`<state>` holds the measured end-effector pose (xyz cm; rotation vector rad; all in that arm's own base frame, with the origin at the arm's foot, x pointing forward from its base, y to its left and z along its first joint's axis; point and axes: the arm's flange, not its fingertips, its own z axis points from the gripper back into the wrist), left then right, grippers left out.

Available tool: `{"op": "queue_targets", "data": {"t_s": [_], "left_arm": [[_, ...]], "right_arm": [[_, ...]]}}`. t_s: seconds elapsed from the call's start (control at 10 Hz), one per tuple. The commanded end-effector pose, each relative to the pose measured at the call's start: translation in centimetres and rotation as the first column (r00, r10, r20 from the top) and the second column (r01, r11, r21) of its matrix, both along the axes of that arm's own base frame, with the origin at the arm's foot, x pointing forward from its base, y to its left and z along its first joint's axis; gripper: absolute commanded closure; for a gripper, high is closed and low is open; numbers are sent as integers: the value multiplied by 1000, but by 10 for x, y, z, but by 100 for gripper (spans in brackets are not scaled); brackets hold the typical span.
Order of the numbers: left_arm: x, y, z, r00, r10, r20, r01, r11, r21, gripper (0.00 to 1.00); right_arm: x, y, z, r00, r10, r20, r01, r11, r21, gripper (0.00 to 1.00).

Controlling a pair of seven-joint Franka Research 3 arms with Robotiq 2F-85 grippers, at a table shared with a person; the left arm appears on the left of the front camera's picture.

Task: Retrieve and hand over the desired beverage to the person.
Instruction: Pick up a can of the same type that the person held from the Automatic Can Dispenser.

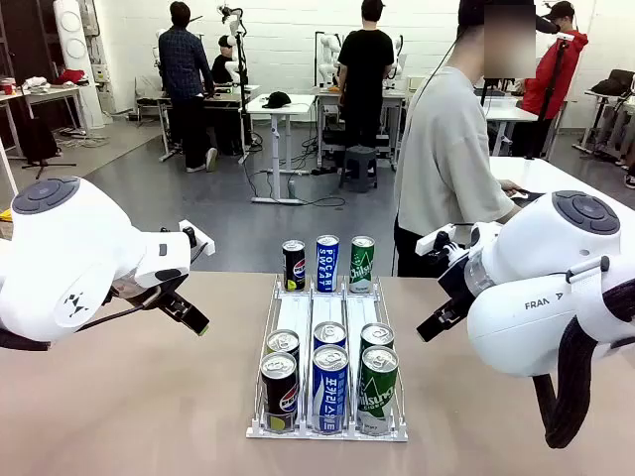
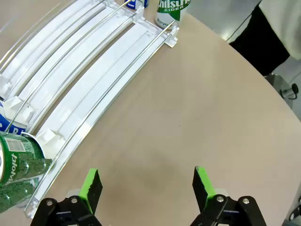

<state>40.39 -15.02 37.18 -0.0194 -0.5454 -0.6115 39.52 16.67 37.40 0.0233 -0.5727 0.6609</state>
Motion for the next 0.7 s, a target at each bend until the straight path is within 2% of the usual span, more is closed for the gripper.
{"op": "queue_targets", "data": {"t_s": [0.0,0.6], "left_arm": [[0,0,0,1000,0,0,0,1000,0,0],[0,0,0,1000,0,0,0,1000,0,0]], "right_arm": [[0,0,0,1000,0,0,0,1000,0,0],[0,0,0,1000,0,0,0,1000,0,0]]}}
